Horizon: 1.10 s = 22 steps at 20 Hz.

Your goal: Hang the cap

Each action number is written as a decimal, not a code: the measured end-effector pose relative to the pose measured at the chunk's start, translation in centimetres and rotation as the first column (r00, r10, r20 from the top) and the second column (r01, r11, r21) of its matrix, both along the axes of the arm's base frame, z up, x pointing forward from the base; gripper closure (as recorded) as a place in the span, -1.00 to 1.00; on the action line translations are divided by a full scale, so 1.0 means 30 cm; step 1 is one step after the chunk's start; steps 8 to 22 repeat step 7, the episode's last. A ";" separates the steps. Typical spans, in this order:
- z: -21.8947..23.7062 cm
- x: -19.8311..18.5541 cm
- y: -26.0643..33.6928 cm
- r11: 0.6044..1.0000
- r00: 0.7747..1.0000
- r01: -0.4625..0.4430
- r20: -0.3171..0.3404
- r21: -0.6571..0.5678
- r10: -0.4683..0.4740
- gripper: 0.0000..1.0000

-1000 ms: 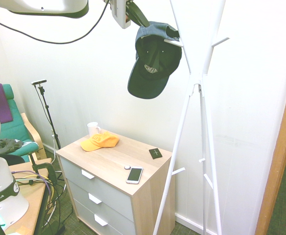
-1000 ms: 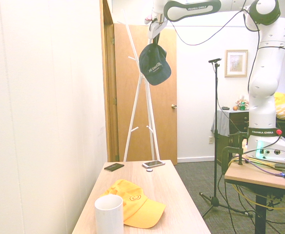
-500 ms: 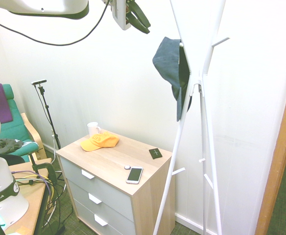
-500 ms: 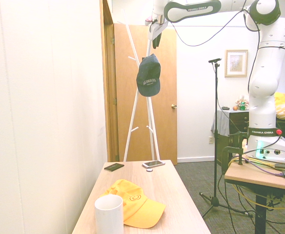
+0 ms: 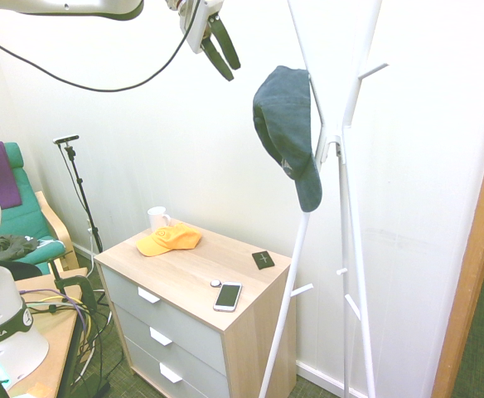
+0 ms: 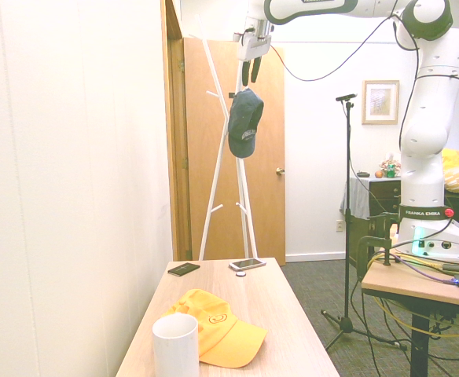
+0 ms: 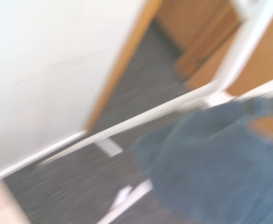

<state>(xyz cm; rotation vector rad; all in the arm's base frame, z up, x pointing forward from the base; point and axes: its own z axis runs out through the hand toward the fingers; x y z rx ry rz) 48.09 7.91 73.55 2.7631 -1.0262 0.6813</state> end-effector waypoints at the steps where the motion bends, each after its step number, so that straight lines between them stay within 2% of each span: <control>1: 0.008 -0.019 0.007 0.999 0.999 -0.014 -0.044 0.044 0.016 -1.00; 4: 0.013 -0.069 0.016 0.988 0.983 -0.027 -0.176 0.155 0.054 -1.00; 7: -0.028 -0.074 -0.002 0.973 0.944 0.016 -0.325 0.228 0.060 -1.00; 22: -0.028 -0.074 -0.002 0.973 0.944 0.016 -0.325 0.228 0.060 -1.00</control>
